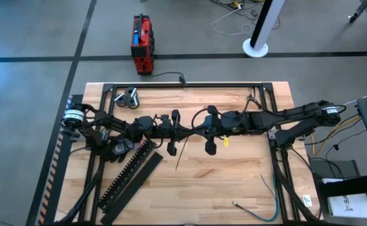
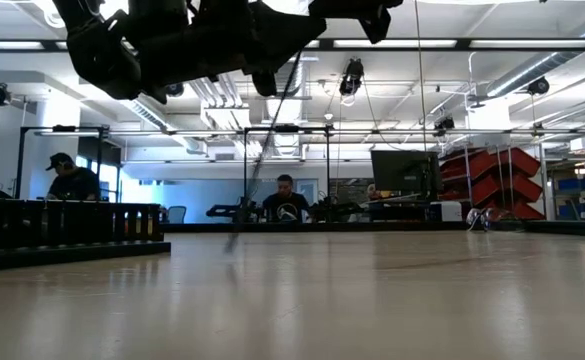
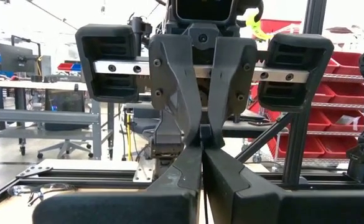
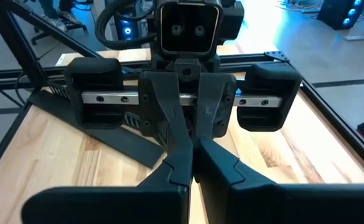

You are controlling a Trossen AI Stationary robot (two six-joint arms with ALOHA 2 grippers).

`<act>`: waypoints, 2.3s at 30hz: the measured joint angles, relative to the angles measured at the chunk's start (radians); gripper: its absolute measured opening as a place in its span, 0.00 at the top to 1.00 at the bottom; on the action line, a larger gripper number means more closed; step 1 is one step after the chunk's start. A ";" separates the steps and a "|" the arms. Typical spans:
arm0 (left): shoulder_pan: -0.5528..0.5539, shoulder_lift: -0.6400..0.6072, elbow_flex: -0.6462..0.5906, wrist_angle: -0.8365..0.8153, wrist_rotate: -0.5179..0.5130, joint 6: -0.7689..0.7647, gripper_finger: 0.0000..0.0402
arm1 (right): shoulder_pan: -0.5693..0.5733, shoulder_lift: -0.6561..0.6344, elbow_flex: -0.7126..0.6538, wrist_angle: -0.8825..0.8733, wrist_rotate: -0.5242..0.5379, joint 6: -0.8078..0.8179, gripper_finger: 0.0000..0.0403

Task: Ziptie cables
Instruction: Wrap the cable wires with the black zip tie

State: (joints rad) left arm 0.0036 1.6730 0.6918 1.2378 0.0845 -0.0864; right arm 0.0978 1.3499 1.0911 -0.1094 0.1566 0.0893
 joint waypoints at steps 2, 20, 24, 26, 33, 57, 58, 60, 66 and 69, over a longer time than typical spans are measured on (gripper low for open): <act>0.000 0.000 0.000 -0.009 0.000 0.000 1.00 | 0.000 0.000 0.005 0.003 0.000 -0.001 0.99; 0.000 -0.002 0.000 -0.008 0.007 -0.033 1.00 | 0.000 0.003 0.063 -0.119 -0.024 -0.022 0.99; -0.001 -0.003 0.000 -0.045 0.008 -0.045 0.99 | 0.000 0.003 0.063 -0.136 -0.057 -0.022 0.99; 0.000 -0.003 0.000 -0.064 0.025 -0.055 0.98 | 0.000 0.008 0.063 -0.150 -0.060 -0.021 0.99; 0.000 -0.006 0.009 -0.141 0.056 -0.076 0.99 | 0.000 0.026 0.064 -0.177 -0.061 -0.001 0.99; -0.003 -0.006 0.127 -0.407 0.019 -0.003 1.00 | 0.001 0.026 0.063 -0.281 -0.052 0.034 0.99; -0.003 -0.006 0.120 -0.388 0.019 -0.009 0.99 | 0.001 0.026 0.063 -0.282 -0.052 0.034 0.99; -0.003 -0.006 0.114 -0.365 0.019 -0.008 0.99 | 0.001 0.026 0.063 -0.275 -0.051 0.033 0.99; -0.003 -0.006 0.112 -0.365 0.019 -0.001 1.00 | 0.000 0.034 0.063 -0.259 -0.051 0.032 0.99; -0.003 -0.006 0.112 -0.372 0.019 -0.002 1.00 | 0.000 0.034 0.063 -0.259 -0.051 0.033 0.99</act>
State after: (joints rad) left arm 0.0010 1.6669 0.8039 0.8656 0.1035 -0.0880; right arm 0.0982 1.3838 1.1542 -0.3687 0.1055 0.1226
